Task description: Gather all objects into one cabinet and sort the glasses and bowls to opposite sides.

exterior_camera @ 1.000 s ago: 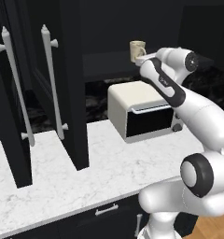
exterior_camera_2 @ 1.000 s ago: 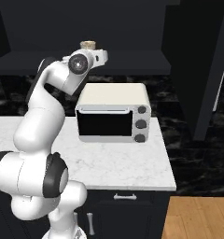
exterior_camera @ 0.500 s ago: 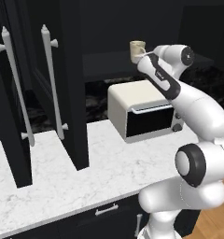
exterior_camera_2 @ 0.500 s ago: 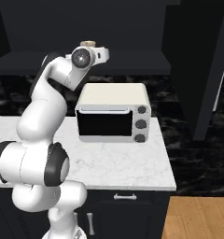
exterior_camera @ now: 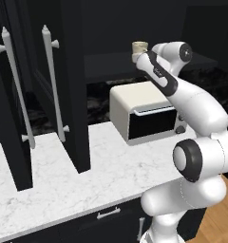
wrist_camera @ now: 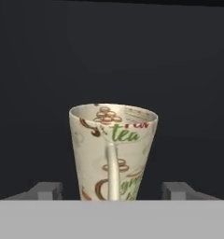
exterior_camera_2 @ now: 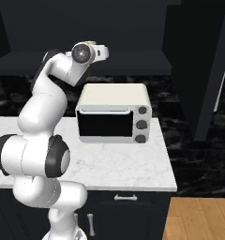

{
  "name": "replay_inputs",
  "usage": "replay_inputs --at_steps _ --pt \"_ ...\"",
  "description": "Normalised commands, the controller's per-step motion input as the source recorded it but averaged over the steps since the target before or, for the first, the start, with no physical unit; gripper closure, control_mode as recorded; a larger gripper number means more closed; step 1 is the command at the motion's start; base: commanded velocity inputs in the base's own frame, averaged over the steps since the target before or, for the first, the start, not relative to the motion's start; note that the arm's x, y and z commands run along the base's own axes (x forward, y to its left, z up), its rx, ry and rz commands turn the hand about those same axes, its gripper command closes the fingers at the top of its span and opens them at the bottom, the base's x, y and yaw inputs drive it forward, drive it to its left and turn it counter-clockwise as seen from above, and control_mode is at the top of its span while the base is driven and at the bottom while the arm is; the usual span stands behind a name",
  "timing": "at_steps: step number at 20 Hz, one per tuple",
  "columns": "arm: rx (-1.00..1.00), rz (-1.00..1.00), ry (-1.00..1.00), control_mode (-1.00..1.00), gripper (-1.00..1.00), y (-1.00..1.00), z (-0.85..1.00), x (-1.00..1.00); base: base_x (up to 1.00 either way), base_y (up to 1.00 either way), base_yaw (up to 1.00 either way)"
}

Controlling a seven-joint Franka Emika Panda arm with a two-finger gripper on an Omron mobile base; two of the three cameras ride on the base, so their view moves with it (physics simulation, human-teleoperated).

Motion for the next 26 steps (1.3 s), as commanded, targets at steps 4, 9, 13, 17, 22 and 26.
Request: replay_inputs --at_steps 4,9,13,17,22,26 --pt "0.1 0.0 -0.01 -1.0 1.0 -0.12 0.0 0.0 0.0 0.0 0.0" --pt "0.01 0.01 0.03 -1.0 1.0 0.04 -0.01 0.01 0.0 0.0 0.0" --pt "0.0 0.0 0.11 -1.0 1.0 0.06 0.17 0.23 0.0 0.0 0.0" --pt "0.0 0.0 0.06 -1.0 1.0 0.0 0.57 0.02 0.0 0.0 0.0" --pt "0.0 0.0 0.01 -1.0 1.0 -0.05 0.49 -0.08 0.0 0.0 0.0" --pt "0.0 0.0 0.0 -1.0 1.0 0.0 0.17 -0.18 0.0 0.0 0.0"
